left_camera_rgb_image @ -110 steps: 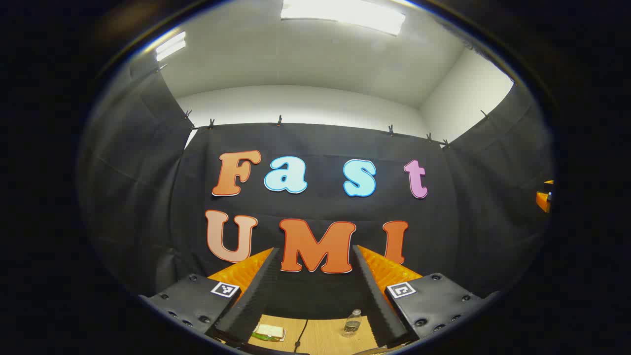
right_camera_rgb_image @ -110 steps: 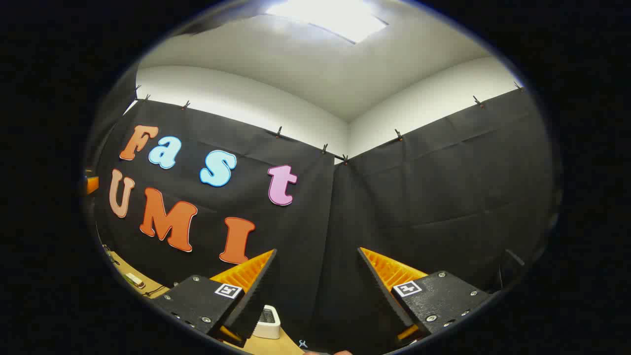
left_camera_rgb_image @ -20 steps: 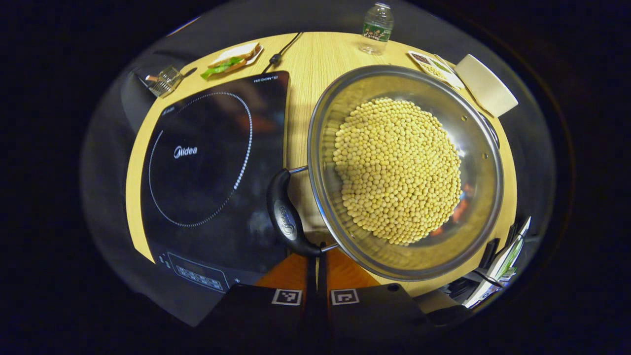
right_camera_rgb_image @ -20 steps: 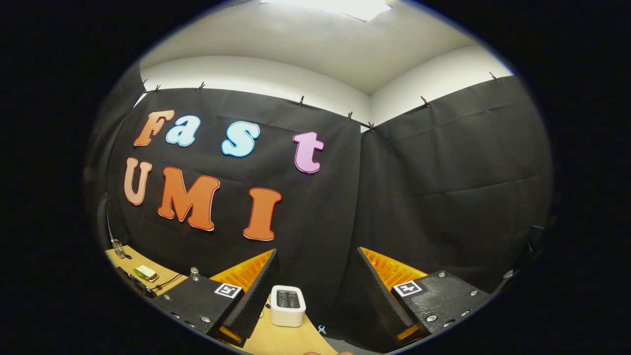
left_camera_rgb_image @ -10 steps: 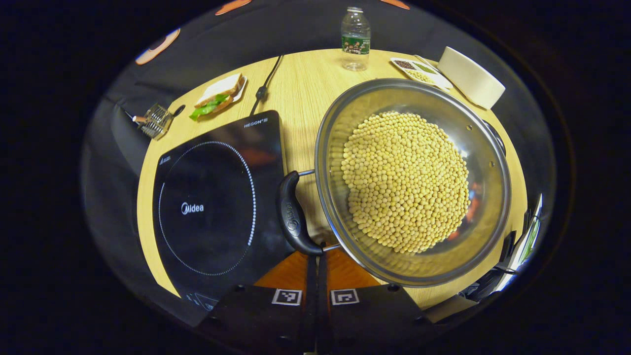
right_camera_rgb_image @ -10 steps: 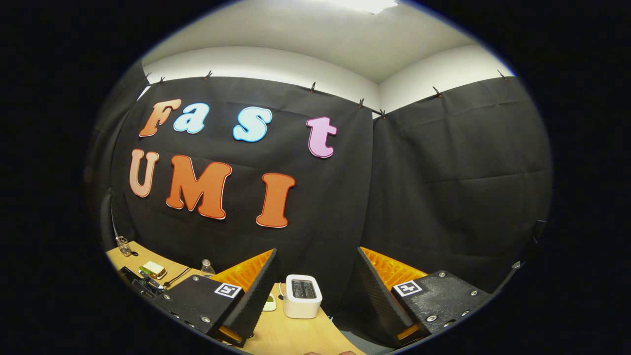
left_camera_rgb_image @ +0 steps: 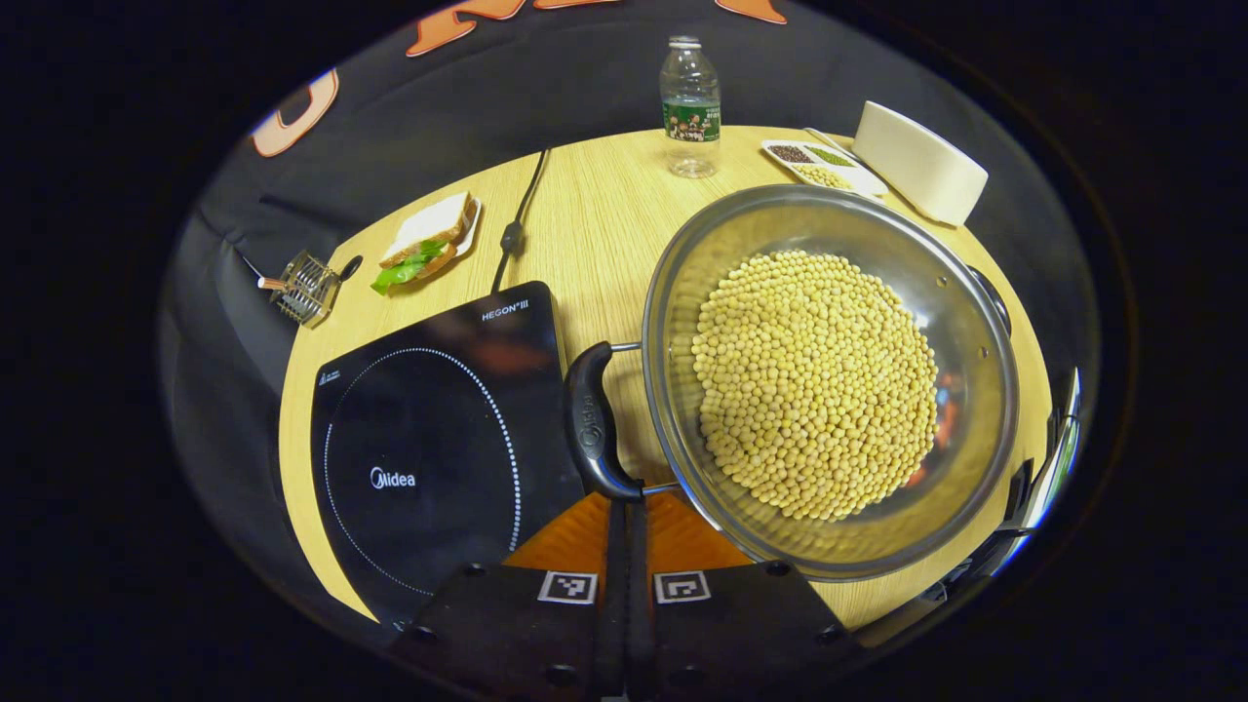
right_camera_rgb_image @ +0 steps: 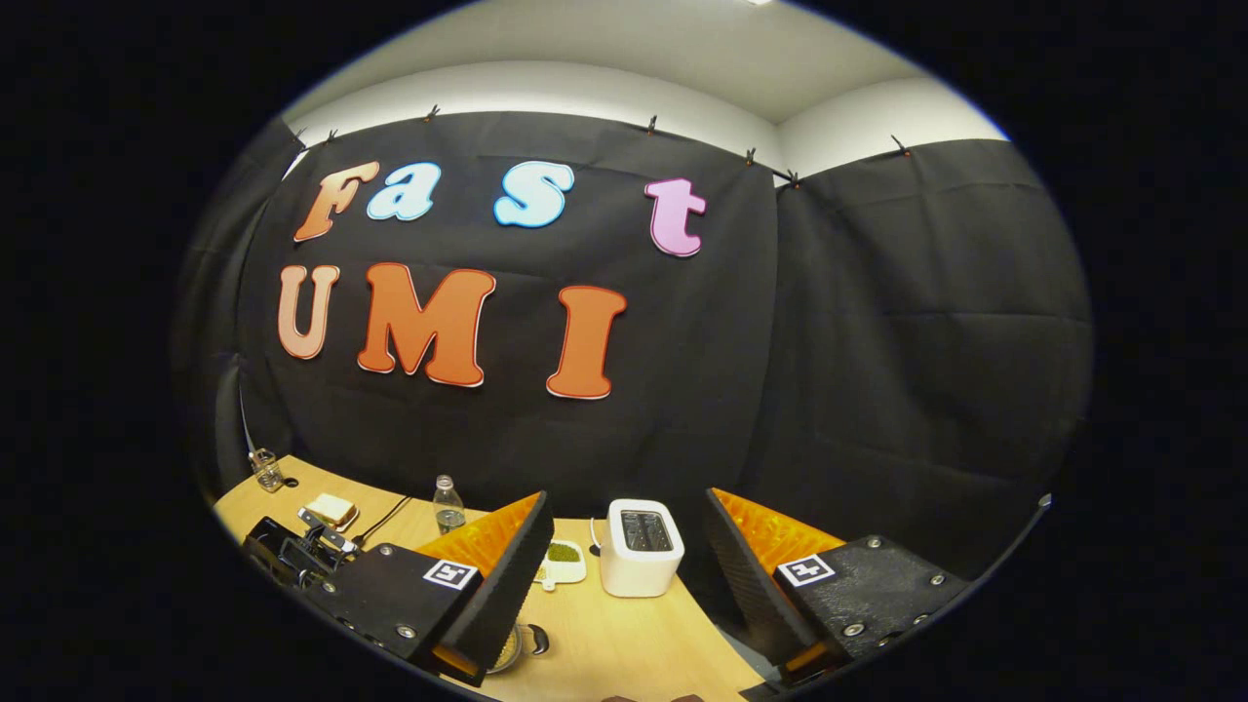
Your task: First push the handle of the pot to place it horizontally, then grasp the pot with both hands and set it on the induction cooktop.
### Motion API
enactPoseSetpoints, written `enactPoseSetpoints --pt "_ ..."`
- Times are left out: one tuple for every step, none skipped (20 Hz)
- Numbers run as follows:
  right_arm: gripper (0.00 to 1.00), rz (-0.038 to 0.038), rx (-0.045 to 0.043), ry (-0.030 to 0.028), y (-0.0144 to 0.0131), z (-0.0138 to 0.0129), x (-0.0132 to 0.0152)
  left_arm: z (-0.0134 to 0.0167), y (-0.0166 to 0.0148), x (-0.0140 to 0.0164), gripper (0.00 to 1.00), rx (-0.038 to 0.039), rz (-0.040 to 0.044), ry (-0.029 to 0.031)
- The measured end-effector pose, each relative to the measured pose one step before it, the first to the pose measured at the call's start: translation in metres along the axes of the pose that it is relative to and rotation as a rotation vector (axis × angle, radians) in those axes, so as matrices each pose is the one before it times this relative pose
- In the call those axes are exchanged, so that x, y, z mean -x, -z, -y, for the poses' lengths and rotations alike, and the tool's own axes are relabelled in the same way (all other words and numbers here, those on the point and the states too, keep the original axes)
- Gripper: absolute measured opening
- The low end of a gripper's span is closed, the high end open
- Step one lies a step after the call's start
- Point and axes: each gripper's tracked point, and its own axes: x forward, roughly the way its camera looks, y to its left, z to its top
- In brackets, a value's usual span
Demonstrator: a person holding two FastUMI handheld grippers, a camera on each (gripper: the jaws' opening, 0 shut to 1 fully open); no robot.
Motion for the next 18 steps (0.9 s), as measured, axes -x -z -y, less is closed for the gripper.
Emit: enactPoseSetpoints --pt "0.96 -0.02129 -0.00657 -0.01198 0.00626 -0.00618 -0.00237 0.00003 -0.00143 0.00023 0.08 -0.00094 0.00376 0.00652" --pt "0.96 -0.02364 -0.00534 -0.01290 0.00761 -0.00615 -0.00322 -0.00111 -0.00038 0.00053 0.08 -0.00359 0.00350 0.00383" --pt "0.96 -0.02455 -0.00564 -0.01076 0.00875 -0.00506 -0.00306 -0.00097 -0.00062 0.00222 0.08 -0.00423 0.00536 0.00044" --pt "0.96 -0.02696 -0.00663 -0.01008 0.00968 -0.00466 -0.00407 0.00005 0.00011 0.00162 0.08 -0.00145 0.00895 0.00522" --pt "0.96 -0.03340 -0.01197 -0.00938 0.01076 -0.00479 -0.00407 -0.00195 -0.00159 0.00208 0.08 -0.00359 0.00918 0.00095" --pt "0.96 -0.03821 -0.01800 -0.01586 0.01086 -0.00585 -0.00497 -0.00222 0.00025 0.00229 0.08 -0.00110 0.00687 0.00670" --pt "0.96 -0.03521 -0.02140 -0.02056 0.01176 -0.00674 -0.00360 -0.00055 -0.00121 0.00145 0.08 0.00825 0.00698 0.02046" --pt "0.99 -0.03088 -0.02033 -0.01865 0.01003 -0.00451 -0.00451 0.00104 0.00100 0.00356 0.10 0.01471 0.00072 0.02311" --pt "0.96 -0.02634 -0.01495 -0.01355 0.00878 -0.00382 -0.00375 -0.00501 0.00016 0.00269 0.16 0.01633 0.00434 -0.00300" --pt "0.96 -0.02264 -0.00959 -0.00792 0.00872 -0.00258 -0.00471 -0.00595 -0.00079 0.00410 0.20 0.01951 0.00342 -0.00333" --pt "0.97 -0.02524 -0.00429 -0.00670 0.00932 -0.00251 -0.00576 -0.00564 -0.00092 0.00366 0.40 0.02588 0.00793 0.00134" --pt "0.96 -0.02353 0.00056 -0.00502 0.00872 -0.00169 -0.00566 -0.00408 -0.00427 0.00492 0.53 0.02534 0.02180 0.00812" --pt "0.96 -0.03129 0.00299 -0.00571 0.01115 -0.00128 -0.00660 -0.00381 -0.00683 0.00537 0.67 0.02422 0.02489 0.00569" --pt "0.97 -0.02898 0.00421 -0.00613 0.00949 -0.00175 -0.00684 -0.00321 -0.00682 0.00341 0.73 0.02643 0.02690 0.00780" --pt "0.96 -0.03019 0.00553 -0.00510 0.00889 -0.00187 -0.00658 -0.00086 -0.00750 0.00309 0.82 0.02815 0.02154 0.01247" --pt "0.97 -0.03062 0.00521 -0.00540 0.00875 -0.00221 -0.00776 0.00178 -0.00461 0.00064 0.83 0.02697 0.00788 0.02151" --pt "0.96 -0.02926 0.00352 -0.00672 0.00739 -0.00256 -0.00712 0.00297 -0.00452 0.00018 0.88 0.02738 0.00473 0.01913" --pt "0.97 -0.02843 0.00328 -0.00932 0.01223 -0.00267 -0.00725 0.00308 -0.00344 -0.00105 0.88 0.02387 0.00433 0.02053"
